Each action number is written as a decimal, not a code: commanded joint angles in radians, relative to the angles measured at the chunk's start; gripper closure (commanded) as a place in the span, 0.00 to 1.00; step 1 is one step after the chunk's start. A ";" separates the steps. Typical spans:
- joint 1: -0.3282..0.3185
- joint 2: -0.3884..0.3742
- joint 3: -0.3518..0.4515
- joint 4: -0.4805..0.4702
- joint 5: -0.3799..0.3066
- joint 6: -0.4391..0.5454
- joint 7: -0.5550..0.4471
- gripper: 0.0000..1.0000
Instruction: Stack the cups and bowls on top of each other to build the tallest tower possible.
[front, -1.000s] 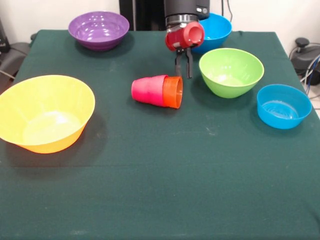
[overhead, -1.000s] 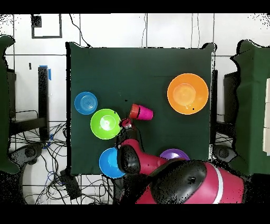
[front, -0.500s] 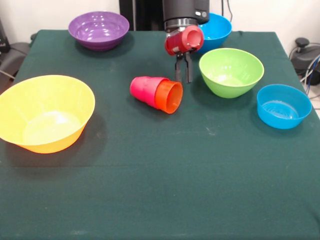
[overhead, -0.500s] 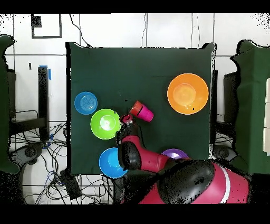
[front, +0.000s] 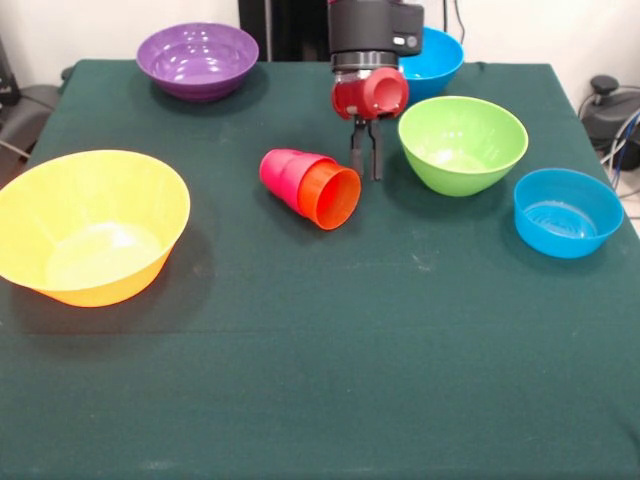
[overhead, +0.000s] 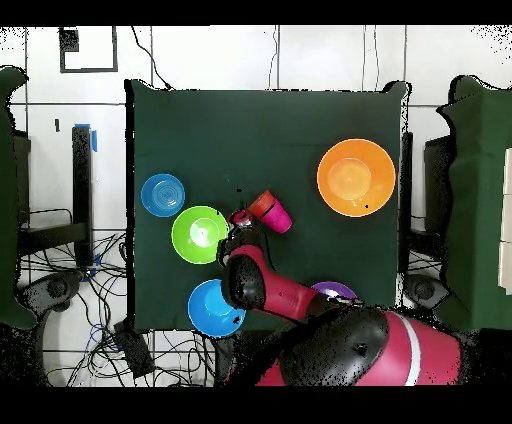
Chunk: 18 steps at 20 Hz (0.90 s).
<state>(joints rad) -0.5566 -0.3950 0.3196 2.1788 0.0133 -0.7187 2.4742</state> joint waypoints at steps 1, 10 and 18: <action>0.051 -0.108 0.005 -0.067 0.126 0.285 0.053 0.00; 0.208 -0.209 -0.150 -0.107 0.299 0.608 0.014 0.00; 0.425 -0.146 -0.379 -0.250 0.382 0.754 0.039 0.00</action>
<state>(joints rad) -0.1828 -0.5688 0.0215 2.0659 0.3207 -0.0869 2.4743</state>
